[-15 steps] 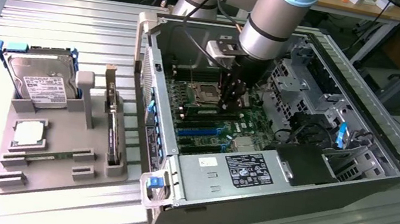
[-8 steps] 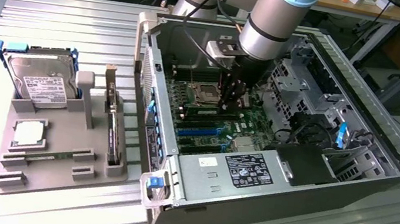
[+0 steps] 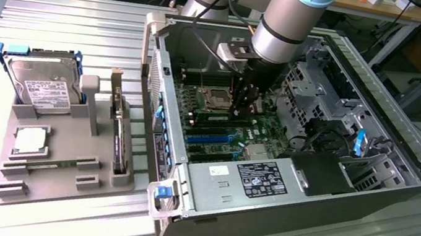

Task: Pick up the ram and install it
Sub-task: 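Insert the ram into the slot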

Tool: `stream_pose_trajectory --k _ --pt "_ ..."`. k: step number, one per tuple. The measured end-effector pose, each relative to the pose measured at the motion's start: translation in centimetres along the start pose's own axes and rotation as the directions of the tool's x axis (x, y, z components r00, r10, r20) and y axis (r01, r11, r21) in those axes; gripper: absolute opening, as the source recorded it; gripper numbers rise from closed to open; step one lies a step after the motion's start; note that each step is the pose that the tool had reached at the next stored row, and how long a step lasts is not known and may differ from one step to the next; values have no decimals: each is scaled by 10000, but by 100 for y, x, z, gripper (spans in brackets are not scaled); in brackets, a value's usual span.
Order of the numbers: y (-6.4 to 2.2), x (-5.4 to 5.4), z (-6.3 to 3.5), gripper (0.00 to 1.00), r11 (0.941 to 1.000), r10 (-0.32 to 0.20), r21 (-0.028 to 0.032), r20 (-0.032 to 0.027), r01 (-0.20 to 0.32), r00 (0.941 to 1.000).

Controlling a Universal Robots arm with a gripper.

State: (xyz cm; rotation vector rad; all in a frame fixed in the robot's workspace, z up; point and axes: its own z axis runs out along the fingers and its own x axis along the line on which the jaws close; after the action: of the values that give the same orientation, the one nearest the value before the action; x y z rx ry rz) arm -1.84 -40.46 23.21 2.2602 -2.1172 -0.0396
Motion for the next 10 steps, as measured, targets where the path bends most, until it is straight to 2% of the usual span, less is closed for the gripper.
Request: stream_pose_trajectory --k 10 --pt "-1 6 26 13 10000 0 0 -3 0 10000"
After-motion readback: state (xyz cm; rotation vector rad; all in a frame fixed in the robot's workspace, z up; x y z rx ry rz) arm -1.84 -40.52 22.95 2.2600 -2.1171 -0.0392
